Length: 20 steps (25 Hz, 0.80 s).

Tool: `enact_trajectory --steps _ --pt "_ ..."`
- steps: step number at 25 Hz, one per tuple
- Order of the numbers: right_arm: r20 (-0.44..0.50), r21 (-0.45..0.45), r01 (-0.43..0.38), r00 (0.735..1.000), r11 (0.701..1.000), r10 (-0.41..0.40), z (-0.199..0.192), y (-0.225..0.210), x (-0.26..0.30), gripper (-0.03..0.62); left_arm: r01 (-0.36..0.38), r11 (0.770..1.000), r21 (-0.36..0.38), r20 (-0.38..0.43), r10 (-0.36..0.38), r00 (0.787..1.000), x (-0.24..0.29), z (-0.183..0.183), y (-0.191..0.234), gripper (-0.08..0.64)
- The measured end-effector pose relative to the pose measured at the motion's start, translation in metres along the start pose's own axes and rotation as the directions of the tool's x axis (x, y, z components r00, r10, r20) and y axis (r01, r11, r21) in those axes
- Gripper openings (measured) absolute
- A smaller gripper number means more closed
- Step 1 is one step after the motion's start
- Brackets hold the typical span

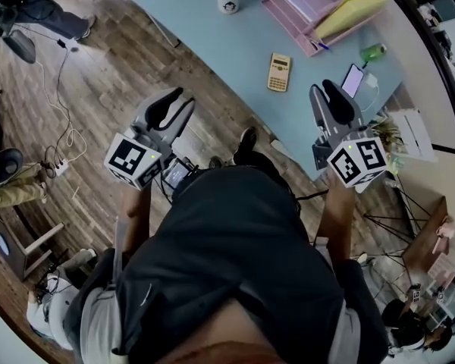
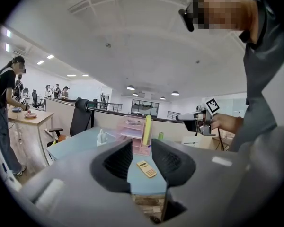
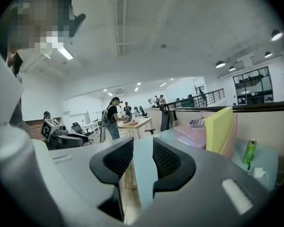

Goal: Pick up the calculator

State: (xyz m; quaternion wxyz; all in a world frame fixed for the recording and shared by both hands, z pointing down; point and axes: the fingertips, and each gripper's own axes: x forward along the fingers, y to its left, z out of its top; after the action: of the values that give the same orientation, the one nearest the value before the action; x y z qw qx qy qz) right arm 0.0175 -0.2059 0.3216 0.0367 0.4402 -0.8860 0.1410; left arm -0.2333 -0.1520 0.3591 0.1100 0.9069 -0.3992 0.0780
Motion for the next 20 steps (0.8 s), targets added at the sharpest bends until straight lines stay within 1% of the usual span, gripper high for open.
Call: enact_trajectory --steps 3,6,9,13,17,20 --pt "-0.006 0.016 -0.023 1.000 1.000 0.023 -0.001 -0.021 0.017 0.110 -0.016 1.000 -0.001 -0.007 0.016 1.000 0.023 0.005 0.004 0.132" --pt "-0.013 0.031 -0.043 0.999 0.999 0.044 -0.002 -0.043 0.032 0.110 -0.026 1.000 -0.009 -0.031 0.025 0.999 0.048 0.007 0.005 0.132" --pt "-0.017 0.044 -0.059 0.998 0.997 0.060 -0.003 -0.066 0.044 0.110 -0.027 0.999 0.017 -0.025 0.028 0.999 0.072 0.006 0.009 0.132" --pt "-0.017 0.065 -0.074 0.997 0.995 0.075 -0.003 -0.091 0.056 0.110 -0.044 0.999 -0.008 -0.068 0.043 0.997 0.099 0.010 0.007 0.132" --pt "-0.025 0.098 -0.081 0.996 0.992 0.083 -0.011 -0.115 0.067 0.110 -0.043 0.999 0.000 -0.087 0.043 0.995 0.127 0.002 0.013 0.132" --pt "-0.033 0.117 -0.087 0.995 0.989 0.091 -0.017 -0.132 0.076 0.110 -0.041 0.999 -0.009 -0.111 0.039 0.993 0.150 -0.004 0.016 0.132"
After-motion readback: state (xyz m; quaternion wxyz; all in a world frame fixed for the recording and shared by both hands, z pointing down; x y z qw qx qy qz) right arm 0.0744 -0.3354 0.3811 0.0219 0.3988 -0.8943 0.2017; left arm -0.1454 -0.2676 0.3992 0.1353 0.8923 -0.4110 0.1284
